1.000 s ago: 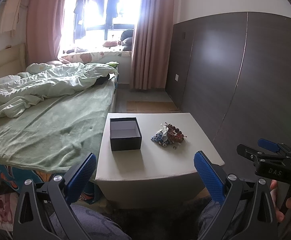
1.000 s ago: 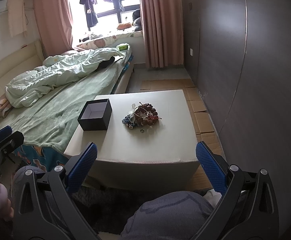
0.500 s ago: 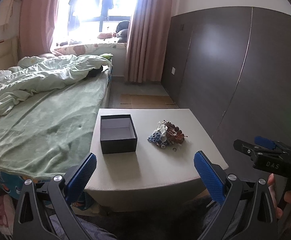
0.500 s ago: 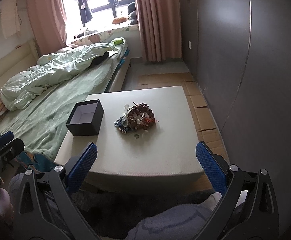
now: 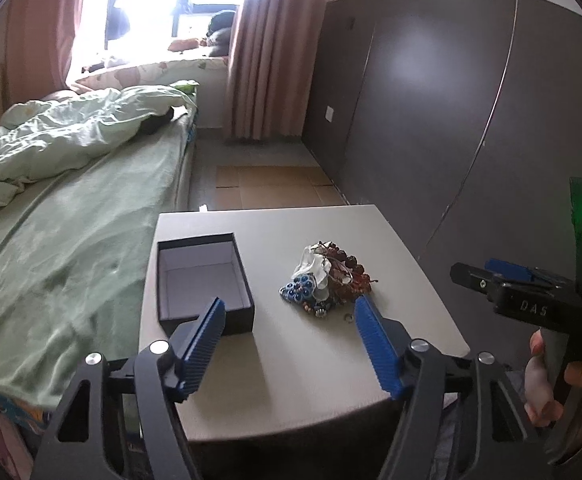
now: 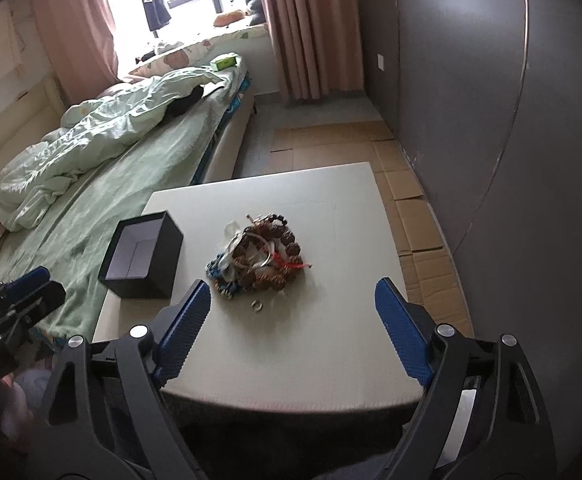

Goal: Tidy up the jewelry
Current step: 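Move both grippers forward over the jewelry pile, then grasp the white tissue with the left gripper while the right gripper grasps the silver bangle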

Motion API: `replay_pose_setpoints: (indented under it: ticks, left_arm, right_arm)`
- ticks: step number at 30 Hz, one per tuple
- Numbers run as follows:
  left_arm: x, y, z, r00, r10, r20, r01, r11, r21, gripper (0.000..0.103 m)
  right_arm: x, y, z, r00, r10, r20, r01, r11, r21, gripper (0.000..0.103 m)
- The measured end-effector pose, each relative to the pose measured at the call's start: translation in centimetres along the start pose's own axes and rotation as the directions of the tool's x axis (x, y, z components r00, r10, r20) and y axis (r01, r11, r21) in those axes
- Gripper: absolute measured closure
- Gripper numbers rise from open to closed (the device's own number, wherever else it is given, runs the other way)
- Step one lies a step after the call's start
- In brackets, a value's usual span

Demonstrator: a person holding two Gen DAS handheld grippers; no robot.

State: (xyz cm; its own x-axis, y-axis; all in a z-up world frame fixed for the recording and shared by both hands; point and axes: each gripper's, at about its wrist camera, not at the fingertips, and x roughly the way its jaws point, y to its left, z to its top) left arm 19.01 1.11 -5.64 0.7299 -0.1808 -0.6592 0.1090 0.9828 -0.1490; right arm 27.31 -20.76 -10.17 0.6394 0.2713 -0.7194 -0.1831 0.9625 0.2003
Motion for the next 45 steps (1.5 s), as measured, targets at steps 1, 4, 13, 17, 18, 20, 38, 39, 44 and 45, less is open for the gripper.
replay_pose_setpoints:
  ticks: [1,4,13,17,18,20,38,39,44,45]
  left_arm:
    - [0.8,0.1,0.5,1.0,-0.006,-0.008,0.006,1.0,0.002,0.04]
    - [2.8,0.4,1.5,0.999,-0.029,-0.036,0.029,1.0,0.003,0.044]
    - [8.8,0.5,4.2,0.983,-0.095,-0.156,0.097,0.995,0.004,0.05]
    - [11.5,0.6,5.4,0.974,-0.109,-0.201,0.112,0.994,0.004,0.056]
    - [12.1,0.6,5.5,0.97,-0.116,-0.212,0.119,0.993,0.001,0.057]
    - [13.3,0.6,5.7,0.963,-0.13,-0.235,0.133,0.991,-0.004,0.057]
    - [19.0,1.0,4.6,0.943,-0.163,-0.291,0.173,0.985,0.007,0.065]
    - [19.1,0.9,4.6,0.943,-0.164,-0.291,0.173,0.985,0.006,0.065]
    - [20.2,1.2,4.1,0.93,-0.181,-0.319,0.187,0.982,-0.013,0.065]
    - [20.5,1.3,4.0,0.929,-0.179,-0.323,0.185,0.983,-0.011,0.065]
  right_arm:
    - [0.4,-0.3,0.3,1.0,0.0,-0.004,0.0,1.0,0.006,0.02]
    - [1.9,-0.9,1.3,0.999,0.024,-0.034,-0.022,0.999,0.043,0.026]
    - [6.0,-1.7,4.5,0.99,0.09,-0.113,-0.076,0.99,0.122,0.036]
    - [7.6,-2.1,5.8,0.982,0.112,-0.152,-0.089,0.984,0.156,0.045]
    - [8.0,-2.3,6.0,0.979,0.124,-0.16,-0.097,0.981,0.168,0.046]
    - [8.9,-2.6,6.1,0.972,0.152,-0.177,-0.116,0.973,0.197,0.051]
    - [15.7,-3.4,2.7,0.868,0.365,-0.336,-0.213,0.886,0.411,0.079]
    - [15.8,-3.5,2.5,0.865,0.37,-0.339,-0.213,0.883,0.419,0.079]
    - [17.1,-4.1,1.9,0.84,0.404,-0.363,-0.208,0.856,0.472,0.079]
    - [17.4,-4.0,1.8,0.838,0.404,-0.367,-0.203,0.855,0.478,0.079]
